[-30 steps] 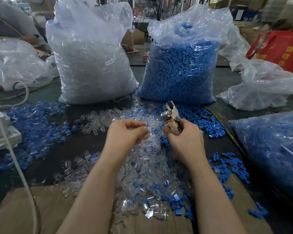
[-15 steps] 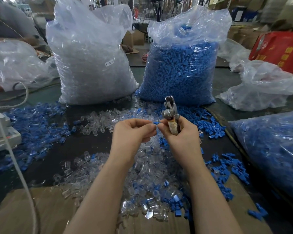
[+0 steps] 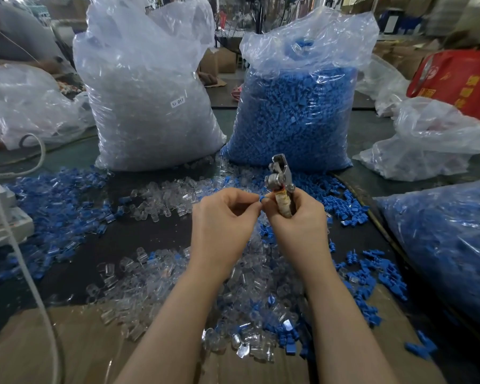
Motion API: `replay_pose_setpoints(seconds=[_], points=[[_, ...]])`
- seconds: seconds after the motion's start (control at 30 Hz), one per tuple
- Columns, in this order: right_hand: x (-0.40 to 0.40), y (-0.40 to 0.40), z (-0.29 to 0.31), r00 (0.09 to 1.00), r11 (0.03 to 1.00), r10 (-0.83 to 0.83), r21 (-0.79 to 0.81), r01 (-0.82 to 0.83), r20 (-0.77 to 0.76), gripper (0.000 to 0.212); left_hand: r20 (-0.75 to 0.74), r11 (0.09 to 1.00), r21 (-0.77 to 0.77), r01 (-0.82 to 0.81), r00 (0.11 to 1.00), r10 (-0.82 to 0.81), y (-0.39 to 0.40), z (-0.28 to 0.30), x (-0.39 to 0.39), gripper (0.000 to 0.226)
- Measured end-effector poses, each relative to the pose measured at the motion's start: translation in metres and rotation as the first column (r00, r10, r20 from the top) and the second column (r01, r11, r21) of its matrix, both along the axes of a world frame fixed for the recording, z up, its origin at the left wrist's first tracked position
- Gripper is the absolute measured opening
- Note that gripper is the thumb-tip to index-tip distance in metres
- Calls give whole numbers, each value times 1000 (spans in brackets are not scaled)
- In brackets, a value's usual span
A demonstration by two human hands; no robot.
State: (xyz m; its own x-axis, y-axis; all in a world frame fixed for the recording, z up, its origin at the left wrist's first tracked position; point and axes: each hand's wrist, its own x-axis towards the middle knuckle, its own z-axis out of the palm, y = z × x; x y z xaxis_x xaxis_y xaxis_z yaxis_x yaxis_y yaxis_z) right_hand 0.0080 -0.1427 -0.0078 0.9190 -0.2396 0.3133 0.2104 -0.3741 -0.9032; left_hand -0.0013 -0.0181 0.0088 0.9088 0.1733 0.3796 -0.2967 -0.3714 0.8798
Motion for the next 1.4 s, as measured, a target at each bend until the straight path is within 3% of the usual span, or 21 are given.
replay_pose_setpoints(seconds=[0.17,0.27,0.37,0.47,0.63,0.77,0.83,1.4], points=[[-1,-1,1,996,996,80,51,-79,-27,7,17,1000,-10,-27,999,27,-1,-2,0,10],[-3,0,4,993,992,111,69,-108,-33,18,10,998,-20,-66,998,66,-1,-2,1,9],[-4,-2,4,984,982,174,75,-170,-40,3,-11,996,-43,-83,997,82,0,-3,2,12],[-3,-11,4,974,975,219,47,-216,-62,19,-52,991,-120,-56,997,50,2,-2,2,14],[-3,-22,4,951,958,253,-91,-272,-178,7,-71,945,-328,3,997,-28,5,1,3,15],[-8,-19,8,931,927,301,-168,-337,-207,18,-28,930,-363,47,998,-61,5,1,2,14],[-7,-20,8,930,925,305,-167,-340,-204,9,-7,930,-360,70,997,-78,6,0,2,14],[-9,-15,6,958,915,242,-291,-279,-156,23,37,889,-435,142,989,-140,7,4,0,11]])
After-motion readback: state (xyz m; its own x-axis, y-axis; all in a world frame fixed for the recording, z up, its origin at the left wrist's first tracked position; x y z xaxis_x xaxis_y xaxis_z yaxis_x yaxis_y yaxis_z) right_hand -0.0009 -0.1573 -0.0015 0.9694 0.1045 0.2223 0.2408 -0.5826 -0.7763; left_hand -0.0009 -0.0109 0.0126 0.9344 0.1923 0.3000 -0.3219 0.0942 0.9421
